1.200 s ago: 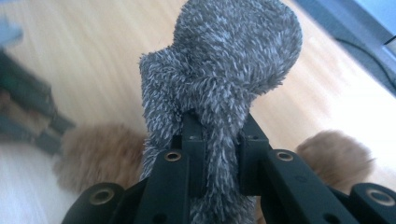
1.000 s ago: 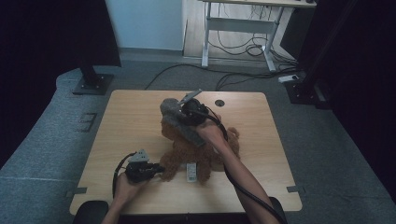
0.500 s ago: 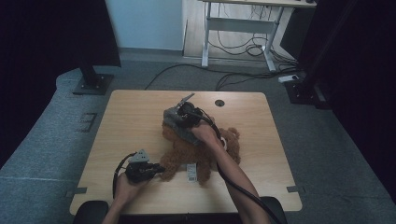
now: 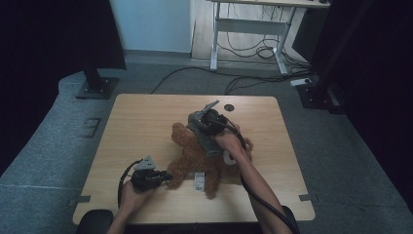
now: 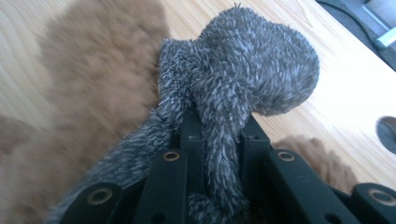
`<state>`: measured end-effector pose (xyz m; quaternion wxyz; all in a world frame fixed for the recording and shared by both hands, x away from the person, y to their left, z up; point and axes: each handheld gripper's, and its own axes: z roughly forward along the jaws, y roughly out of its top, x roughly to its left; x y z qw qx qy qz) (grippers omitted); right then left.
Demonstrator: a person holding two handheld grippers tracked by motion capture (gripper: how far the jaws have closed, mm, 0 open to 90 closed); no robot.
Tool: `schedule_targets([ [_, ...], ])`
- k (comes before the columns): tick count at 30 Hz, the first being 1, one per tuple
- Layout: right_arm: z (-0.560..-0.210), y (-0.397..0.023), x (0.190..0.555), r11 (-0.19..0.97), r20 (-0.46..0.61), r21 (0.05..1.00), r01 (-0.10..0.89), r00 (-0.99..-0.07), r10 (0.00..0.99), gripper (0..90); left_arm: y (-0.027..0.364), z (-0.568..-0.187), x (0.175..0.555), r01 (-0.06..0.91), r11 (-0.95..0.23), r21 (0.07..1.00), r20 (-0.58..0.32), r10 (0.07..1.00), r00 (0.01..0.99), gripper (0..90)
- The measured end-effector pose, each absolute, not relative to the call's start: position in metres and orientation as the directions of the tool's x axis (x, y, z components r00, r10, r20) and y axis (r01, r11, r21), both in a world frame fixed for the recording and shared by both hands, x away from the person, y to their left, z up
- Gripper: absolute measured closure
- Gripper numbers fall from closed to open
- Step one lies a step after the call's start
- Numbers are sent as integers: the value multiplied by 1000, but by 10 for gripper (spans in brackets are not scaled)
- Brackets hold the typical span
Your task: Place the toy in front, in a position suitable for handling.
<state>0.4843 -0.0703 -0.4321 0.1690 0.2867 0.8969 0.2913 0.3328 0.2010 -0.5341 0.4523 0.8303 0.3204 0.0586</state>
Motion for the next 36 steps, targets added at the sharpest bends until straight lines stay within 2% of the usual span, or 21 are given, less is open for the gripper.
schedule_targets([
  [8, -441, -94, 488, 669, -181, 599, 441, -739, 649, 758, 202, -534, 333, 481, -384, 789, -196, 584, 788, 802],
  [22, -445, -134, 496, 611, -163, 617, 495, -680, 715, 756, 203, -534, 333, 482, -382, 789, -199, 583, 788, 801],
  [29, -429, -153, 494, 589, -194, 636, 498, -636, 747, 755, 203, -534, 333, 483, -381, 788, -201, 583, 787, 800],
  [36, -394, -159, 480, 570, -206, 681, 459, -627, 751, 756, 203, -535, 334, 484, -379, 789, -201, 585, 786, 794],
])
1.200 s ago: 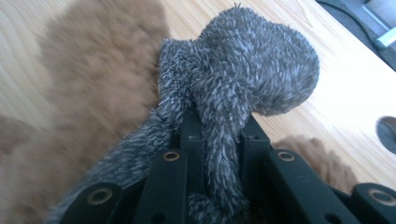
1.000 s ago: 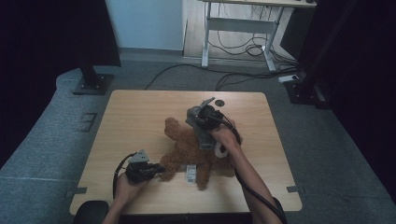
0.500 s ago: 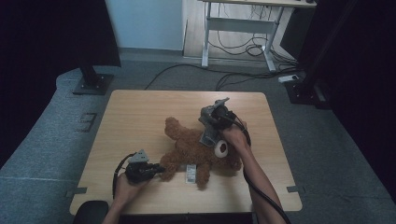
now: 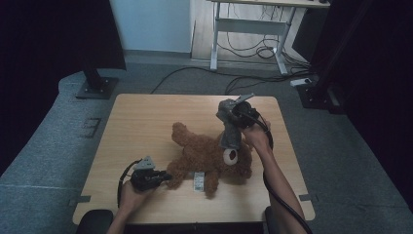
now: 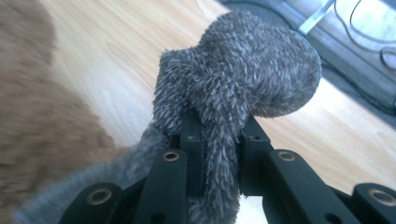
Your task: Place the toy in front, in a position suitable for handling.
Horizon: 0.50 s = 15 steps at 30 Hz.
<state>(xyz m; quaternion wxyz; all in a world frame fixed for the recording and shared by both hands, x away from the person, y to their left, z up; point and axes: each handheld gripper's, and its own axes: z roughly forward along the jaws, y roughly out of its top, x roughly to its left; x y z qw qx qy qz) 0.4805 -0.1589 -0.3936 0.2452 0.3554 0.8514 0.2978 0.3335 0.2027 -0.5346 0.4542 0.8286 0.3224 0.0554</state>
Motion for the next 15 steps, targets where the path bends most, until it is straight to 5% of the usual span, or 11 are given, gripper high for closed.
schedule_targets([
  [7, -366, -141, 456, 580, -198, 704, 409, -671, 714, 756, 203, -535, 333, 484, -380, 788, -200, 585, 786, 792],
  [15, -373, -157, 457, 551, -213, 700, 455, -603, 769, 756, 203, -535, 334, 486, -377, 788, -204, 585, 785, 792],
])
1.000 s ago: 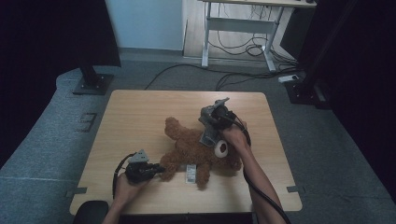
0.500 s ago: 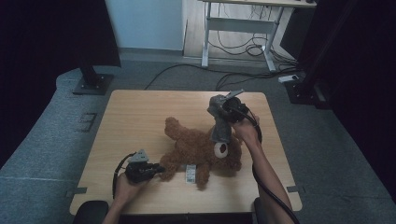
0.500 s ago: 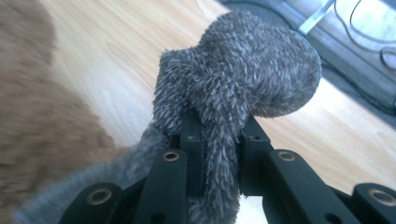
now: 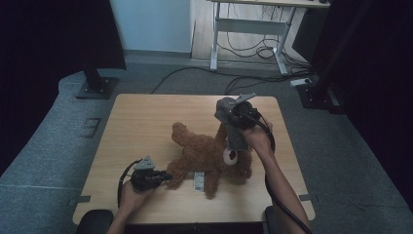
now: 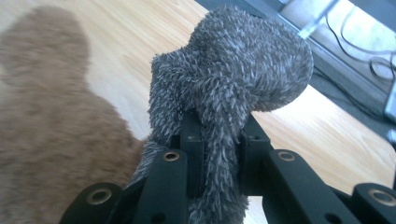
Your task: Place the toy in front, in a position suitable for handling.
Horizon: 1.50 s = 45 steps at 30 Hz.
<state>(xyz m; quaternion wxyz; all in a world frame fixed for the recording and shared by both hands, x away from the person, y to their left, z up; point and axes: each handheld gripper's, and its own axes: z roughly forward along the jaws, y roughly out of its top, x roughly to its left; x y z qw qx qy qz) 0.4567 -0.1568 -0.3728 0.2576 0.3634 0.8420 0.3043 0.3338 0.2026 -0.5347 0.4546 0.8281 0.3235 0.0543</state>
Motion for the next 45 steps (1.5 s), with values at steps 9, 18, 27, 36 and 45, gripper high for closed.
schedule_targets([
  [9, -388, -181, 468, 504, -196, 669, 547, -524, 829, 757, 203, -535, 334, 488, -375, 788, -208, 584, 785, 792],
  [18, -416, -130, 480, 545, -104, 641, 541, -642, 759, 757, 202, -535, 334, 487, -377, 788, -206, 584, 785, 792],
  [27, -445, -110, 486, 620, -125, 549, 561, -678, 724, 764, 202, -535, 334, 487, -375, 789, -206, 585, 784, 792],
  [36, -463, -127, 491, 641, -143, 474, 604, -666, 732, 764, 202, -536, 334, 488, -371, 790, -210, 584, 784, 794],
  [45, -474, -142, 503, 616, -127, 442, 652, -634, 763, 764, 202, -535, 333, 486, -373, 790, -208, 583, 785, 794],
])
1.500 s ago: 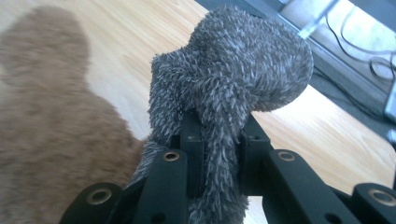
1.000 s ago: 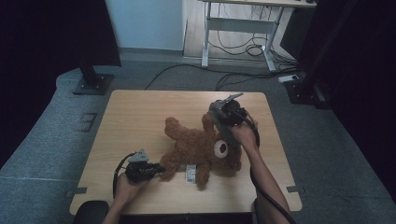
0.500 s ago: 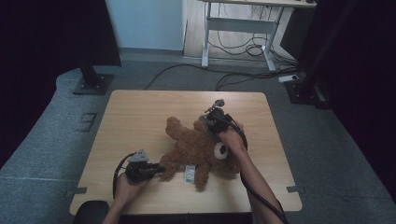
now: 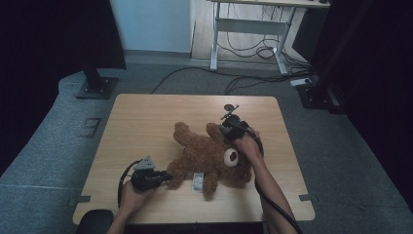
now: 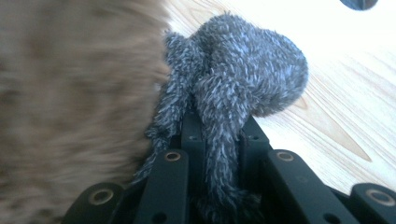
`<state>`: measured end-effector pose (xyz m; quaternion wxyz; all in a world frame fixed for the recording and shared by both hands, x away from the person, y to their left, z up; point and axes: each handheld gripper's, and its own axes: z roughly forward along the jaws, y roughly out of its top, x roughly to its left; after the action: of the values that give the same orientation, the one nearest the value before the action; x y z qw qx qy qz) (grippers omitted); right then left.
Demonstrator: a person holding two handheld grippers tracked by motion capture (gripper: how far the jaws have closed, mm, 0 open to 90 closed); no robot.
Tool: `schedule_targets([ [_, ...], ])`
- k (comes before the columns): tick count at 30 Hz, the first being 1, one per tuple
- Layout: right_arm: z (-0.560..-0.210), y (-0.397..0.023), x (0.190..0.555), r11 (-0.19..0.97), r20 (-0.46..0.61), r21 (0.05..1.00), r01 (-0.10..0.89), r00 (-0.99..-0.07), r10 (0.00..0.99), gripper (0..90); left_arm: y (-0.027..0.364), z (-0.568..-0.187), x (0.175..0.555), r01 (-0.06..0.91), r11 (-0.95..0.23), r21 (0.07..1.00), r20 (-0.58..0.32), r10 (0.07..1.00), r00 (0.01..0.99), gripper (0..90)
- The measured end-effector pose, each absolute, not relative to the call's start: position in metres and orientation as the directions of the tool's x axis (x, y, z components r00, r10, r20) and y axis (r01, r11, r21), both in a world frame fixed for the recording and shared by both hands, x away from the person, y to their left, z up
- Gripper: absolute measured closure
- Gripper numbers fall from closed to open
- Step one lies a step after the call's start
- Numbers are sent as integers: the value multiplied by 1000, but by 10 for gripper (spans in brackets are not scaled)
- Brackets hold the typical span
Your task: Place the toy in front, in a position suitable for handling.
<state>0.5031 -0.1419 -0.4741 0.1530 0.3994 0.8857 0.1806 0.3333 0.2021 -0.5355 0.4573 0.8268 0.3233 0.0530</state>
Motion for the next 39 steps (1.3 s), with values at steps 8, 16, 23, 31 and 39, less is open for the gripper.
schedule_targets([
  [8, -489, -178, 512, 556, -111, 420, 717, -568, 816, 763, 203, -536, 334, 490, -371, 789, -213, 583, 784, 793],
  [16, -492, -207, 508, 507, -105, 441, 741, -519, 849, 763, 203, -536, 334, 490, -370, 789, -213, 584, 784, 793],
  [23, -462, -219, 494, 491, -118, 527, 694, -513, 850, 763, 203, -536, 334, 491, -369, 789, -215, 584, 783, 791],
  [31, -417, -222, 456, 508, -135, 607, 611, -551, 824, 763, 203, -536, 334, 489, -370, 790, -211, 585, 783, 791],
  [39, -443, -232, 433, 514, -113, 579, 633, -562, 820, 763, 203, -536, 334, 493, -367, 789, -216, 584, 782, 790],
])
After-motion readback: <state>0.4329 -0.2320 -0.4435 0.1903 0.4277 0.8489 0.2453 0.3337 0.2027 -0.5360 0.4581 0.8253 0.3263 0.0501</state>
